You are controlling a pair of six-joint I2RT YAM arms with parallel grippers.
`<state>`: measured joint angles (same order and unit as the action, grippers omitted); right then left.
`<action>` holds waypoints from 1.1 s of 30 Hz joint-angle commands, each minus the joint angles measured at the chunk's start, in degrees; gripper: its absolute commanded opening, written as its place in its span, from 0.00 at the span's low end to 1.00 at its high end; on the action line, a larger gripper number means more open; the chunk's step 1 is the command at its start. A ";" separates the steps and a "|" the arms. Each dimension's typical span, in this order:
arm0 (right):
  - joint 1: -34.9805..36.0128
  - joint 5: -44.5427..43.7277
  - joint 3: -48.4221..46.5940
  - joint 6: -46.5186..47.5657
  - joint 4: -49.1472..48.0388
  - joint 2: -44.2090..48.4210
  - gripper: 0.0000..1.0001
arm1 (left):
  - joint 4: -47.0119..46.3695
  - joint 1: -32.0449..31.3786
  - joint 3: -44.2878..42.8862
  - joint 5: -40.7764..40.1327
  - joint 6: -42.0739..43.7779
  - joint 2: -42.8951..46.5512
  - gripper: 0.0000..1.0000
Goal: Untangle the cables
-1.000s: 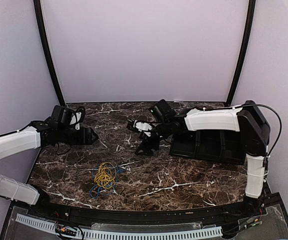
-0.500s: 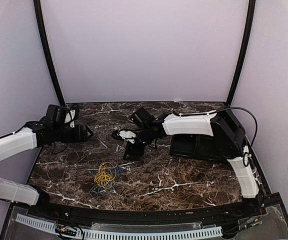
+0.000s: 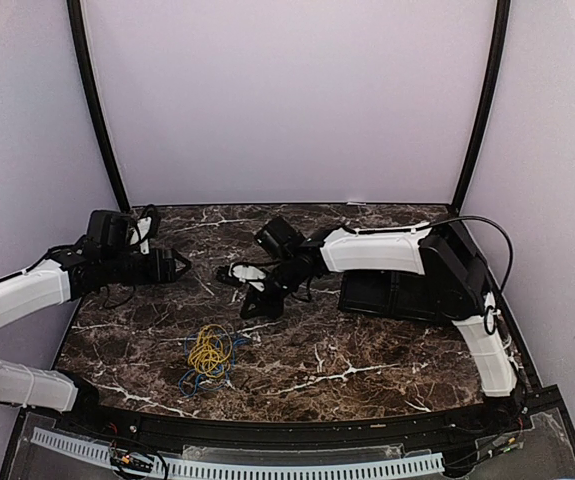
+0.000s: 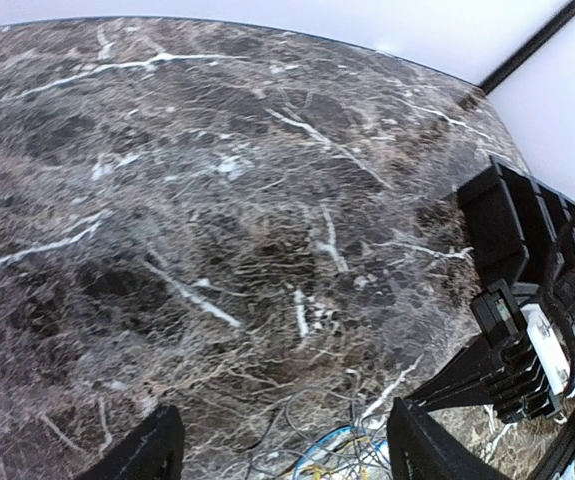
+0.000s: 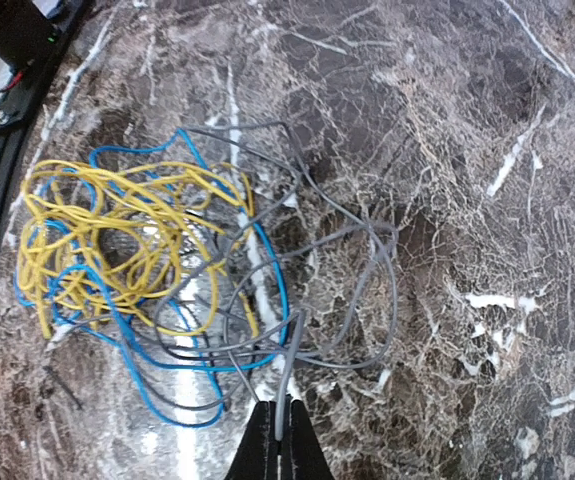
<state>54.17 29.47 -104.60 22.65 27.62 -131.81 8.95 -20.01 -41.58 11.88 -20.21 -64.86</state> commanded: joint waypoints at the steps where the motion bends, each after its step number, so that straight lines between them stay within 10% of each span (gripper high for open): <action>1: 0.84 3.48 3.11 1.12 0.70 10.87 0.00 | -12.22 -9.33 4.13 5.47 -0.27 6.89 0.76; 14: 1.32 3.79 5.65 4.18 7.56 22.20 0.00 | -46.15 -26.89 17.22 -2.57 5.63 7.57 0.81; 24: 1.37 4.45 8.74 6.04 7.81 27.37 0.00 | -64.30 -29.45 16.93 -6.90 4.17 -11.53 0.40; 33: -1.37 4.83 3.61 5.99 8.58 32.83 0.00 | -71.50 -29.90 18.40 -3.90 0.76 -24.52 0.27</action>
<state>54.26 31.73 -96.75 28.47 36.77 -103.26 -58.54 -49.89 -23.97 8.05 -17.52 -85.91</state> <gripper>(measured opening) 0.018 0.314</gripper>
